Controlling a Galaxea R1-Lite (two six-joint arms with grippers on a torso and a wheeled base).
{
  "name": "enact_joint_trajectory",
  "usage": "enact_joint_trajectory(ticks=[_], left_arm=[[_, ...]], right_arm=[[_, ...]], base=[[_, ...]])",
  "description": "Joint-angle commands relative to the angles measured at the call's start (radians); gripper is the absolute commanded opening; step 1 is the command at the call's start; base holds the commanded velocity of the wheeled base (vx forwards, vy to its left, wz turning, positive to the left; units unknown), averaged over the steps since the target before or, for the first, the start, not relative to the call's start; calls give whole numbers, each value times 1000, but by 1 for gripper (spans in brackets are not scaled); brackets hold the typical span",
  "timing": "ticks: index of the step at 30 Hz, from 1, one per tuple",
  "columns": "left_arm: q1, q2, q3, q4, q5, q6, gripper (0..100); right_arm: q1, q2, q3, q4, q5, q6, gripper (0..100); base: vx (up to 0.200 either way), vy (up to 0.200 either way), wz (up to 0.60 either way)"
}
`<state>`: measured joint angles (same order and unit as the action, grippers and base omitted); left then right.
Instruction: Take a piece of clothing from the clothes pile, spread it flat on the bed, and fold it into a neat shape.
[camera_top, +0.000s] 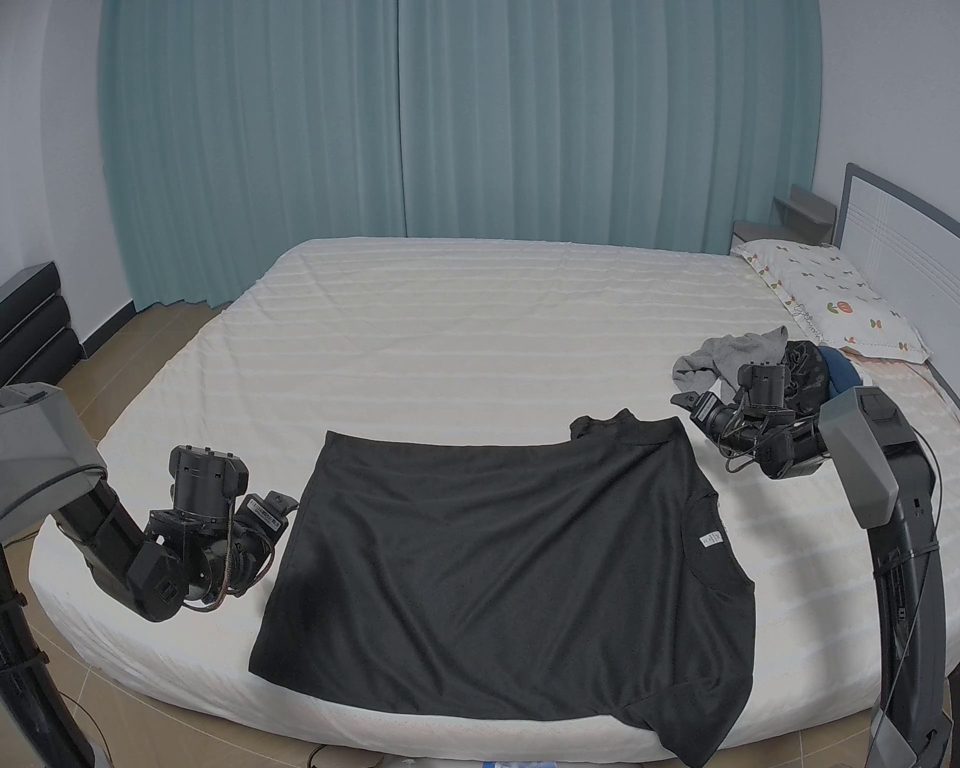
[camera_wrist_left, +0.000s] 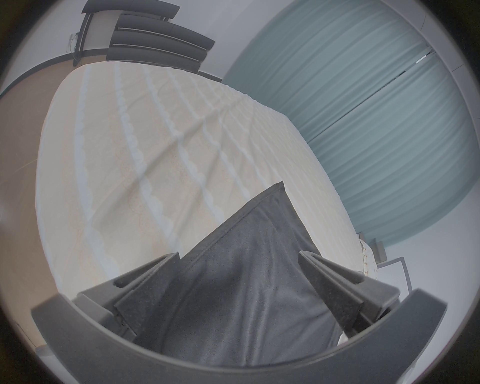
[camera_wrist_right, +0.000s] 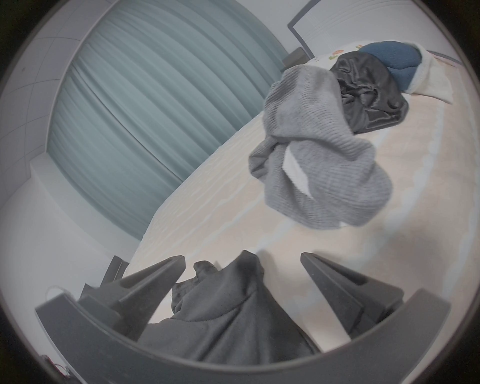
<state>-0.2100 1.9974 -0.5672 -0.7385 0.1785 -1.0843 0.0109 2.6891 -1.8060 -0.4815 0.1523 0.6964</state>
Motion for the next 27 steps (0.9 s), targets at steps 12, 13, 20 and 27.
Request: enact_joint_trajectory(ticks=[12, 13, 20, 27], left_arm=[[-5, 0, 4, 2, -33, 0, 100], [-5, 4, 1, 2, -36, 0, 100], [-6, 50, -11, 10, -59, 14, 100], [-14, 73, -34, 11, -76, 43, 100]], right_arm=[[-49, -548, 1011, -391, 56, 46, 100], [-46, -575, 1090, -425, 56, 46, 100], [-45, -680, 1396, -617, 59, 89, 100], [-2, -620, 1332, -595, 64, 104, 100]], base=[[0, 0, 0], [0, 0, 0], [-200, 0, 0], [-57, 0, 0]])
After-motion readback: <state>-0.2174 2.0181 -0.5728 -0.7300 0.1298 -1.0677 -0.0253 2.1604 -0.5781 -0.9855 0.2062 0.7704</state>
